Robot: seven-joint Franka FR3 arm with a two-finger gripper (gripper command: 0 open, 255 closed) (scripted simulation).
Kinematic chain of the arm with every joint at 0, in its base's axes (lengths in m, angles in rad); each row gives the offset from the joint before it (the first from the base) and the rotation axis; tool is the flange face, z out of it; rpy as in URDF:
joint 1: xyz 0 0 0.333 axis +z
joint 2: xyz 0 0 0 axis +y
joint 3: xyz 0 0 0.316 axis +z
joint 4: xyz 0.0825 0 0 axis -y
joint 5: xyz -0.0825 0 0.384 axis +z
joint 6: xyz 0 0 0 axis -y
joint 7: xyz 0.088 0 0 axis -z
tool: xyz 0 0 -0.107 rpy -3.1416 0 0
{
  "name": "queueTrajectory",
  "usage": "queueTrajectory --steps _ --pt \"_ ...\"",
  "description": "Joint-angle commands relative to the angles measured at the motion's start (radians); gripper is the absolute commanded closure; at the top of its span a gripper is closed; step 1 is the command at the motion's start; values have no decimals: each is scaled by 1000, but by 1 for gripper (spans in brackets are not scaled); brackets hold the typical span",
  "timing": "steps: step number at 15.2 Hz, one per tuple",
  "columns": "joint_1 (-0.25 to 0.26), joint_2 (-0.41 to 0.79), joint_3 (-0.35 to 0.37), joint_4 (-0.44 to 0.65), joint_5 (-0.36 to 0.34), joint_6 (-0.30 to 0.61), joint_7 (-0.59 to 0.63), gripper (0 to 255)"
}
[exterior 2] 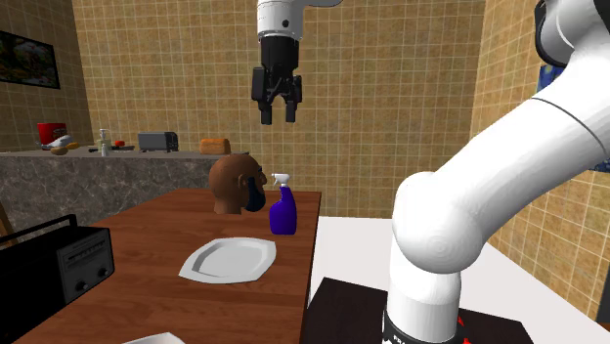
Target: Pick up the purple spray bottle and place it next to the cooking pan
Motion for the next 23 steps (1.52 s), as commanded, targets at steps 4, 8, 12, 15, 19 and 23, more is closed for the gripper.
queueTrajectory --steps 4,8,12,15,19,23 --pt "-6 40 -73 -10 -37 48 -82 0" --pt "-12 114 -169 -5 -77 115 -191 0" --pt "-12 209 -265 23 -101 183 -302 0" --pt "-7 295 -336 57 -106 232 -388 0" --pt "6 427 -433 122 -87 293 -510 0" --pt "21 583 -526 208 -31 345 -646 0"
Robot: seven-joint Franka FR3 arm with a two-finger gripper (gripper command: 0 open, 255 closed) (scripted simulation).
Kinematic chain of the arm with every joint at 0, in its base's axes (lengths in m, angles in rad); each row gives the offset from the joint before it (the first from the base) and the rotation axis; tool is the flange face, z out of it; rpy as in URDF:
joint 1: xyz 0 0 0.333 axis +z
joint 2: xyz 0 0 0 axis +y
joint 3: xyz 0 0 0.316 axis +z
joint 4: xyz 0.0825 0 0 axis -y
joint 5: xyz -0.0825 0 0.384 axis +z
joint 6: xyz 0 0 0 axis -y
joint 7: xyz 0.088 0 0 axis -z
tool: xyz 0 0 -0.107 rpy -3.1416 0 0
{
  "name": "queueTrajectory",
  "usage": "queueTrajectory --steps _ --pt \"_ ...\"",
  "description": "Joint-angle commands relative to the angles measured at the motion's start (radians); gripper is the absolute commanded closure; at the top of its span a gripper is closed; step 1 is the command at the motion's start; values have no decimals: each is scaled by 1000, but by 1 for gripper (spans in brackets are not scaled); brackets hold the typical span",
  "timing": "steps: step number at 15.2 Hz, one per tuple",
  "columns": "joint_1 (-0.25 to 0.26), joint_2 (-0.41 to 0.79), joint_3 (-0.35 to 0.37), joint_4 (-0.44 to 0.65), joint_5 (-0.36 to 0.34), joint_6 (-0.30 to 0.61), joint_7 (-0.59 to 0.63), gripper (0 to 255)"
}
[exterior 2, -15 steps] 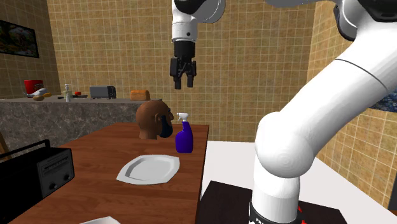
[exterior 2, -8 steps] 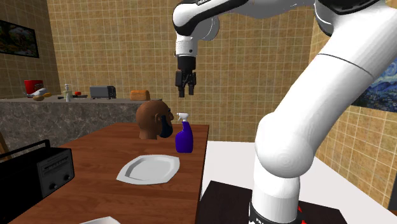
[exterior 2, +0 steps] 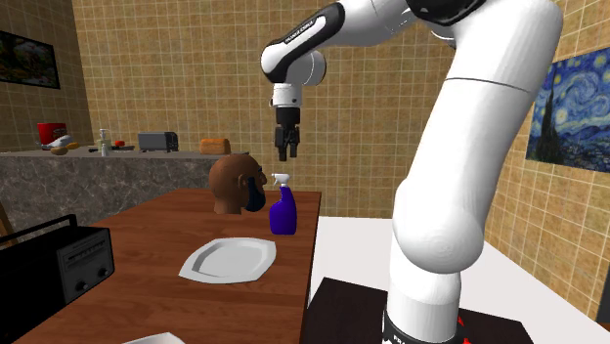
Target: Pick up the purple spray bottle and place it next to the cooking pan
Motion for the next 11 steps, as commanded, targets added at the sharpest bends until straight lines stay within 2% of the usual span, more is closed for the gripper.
queueTrajectory --steps 1,5,9,11 --pt "7 92 -48 52 41 26 -77 0" --pt "-2 282 -119 168 155 52 -235 0" --pt "-62 487 -142 311 292 47 -391 0" --pt "-67 490 -137 302 294 59 -392 0"
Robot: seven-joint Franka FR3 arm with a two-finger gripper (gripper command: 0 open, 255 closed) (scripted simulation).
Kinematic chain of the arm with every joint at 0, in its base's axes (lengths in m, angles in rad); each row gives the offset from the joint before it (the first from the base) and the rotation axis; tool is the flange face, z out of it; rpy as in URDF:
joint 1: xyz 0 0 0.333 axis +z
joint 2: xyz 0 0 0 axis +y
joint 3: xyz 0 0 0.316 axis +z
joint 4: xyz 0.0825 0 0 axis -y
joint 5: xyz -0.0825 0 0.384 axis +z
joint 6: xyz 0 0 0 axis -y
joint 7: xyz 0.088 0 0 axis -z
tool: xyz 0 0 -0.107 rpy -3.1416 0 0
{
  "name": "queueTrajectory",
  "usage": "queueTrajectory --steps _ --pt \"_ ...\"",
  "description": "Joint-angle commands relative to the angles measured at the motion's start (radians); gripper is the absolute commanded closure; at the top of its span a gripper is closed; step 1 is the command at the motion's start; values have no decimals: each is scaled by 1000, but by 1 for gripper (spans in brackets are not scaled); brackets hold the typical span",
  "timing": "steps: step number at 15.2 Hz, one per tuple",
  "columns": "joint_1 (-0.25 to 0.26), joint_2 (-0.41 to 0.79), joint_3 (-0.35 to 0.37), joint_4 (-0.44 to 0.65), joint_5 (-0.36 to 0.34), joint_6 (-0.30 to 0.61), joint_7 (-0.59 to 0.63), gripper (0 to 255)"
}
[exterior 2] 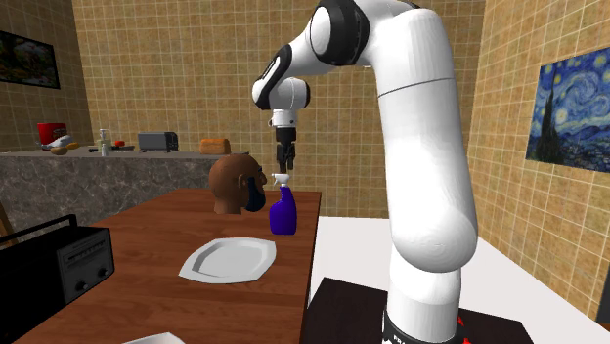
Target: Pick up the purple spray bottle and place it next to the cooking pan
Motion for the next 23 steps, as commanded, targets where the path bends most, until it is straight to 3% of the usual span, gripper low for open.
queueTrajectory --steps 1,6,14,15,23 --pt "-5 15 2 -10 11 21 -12 0" --pt "-8 37 7 -63 29 90 -24 0" --pt "-8 37 7 -63 29 90 -24 0" --pt "-8 37 7 -63 29 90 -24 255" --pt "-8 36 7 -63 29 90 -24 255"
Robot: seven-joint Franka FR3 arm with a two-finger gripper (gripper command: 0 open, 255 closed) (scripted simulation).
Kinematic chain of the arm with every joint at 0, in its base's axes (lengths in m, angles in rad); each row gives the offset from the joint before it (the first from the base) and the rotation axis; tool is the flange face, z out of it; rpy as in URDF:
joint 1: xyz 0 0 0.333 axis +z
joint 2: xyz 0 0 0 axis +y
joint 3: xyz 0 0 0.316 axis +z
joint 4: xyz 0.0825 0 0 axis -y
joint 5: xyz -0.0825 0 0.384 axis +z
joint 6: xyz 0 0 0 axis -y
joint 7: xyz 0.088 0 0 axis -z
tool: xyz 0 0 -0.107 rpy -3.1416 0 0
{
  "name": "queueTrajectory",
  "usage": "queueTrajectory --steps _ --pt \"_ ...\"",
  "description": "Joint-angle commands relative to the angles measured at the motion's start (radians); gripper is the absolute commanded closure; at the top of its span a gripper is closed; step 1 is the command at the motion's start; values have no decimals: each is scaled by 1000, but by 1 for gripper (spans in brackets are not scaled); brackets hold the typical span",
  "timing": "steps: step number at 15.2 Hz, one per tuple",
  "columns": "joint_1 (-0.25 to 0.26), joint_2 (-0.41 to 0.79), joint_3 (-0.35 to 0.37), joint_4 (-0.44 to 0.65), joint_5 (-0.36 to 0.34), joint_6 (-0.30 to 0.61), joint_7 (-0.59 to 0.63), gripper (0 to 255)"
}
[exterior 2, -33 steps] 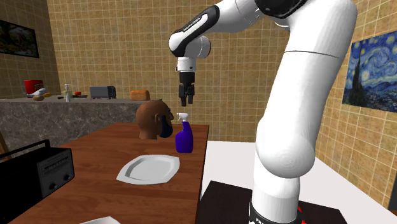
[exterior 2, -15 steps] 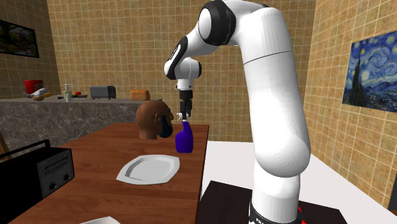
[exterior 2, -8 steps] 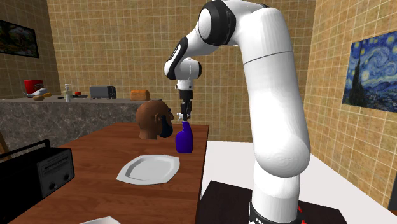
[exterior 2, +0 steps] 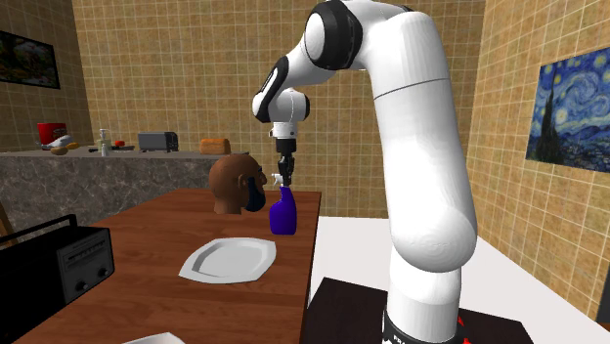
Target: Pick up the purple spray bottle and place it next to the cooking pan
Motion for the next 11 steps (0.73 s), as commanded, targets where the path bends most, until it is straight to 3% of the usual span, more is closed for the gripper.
queueTrajectory --steps 1,11 --pt "0 0 0 0 0 0 0 255" --pt "6 -39 -9 94 -32 -123 21 255"
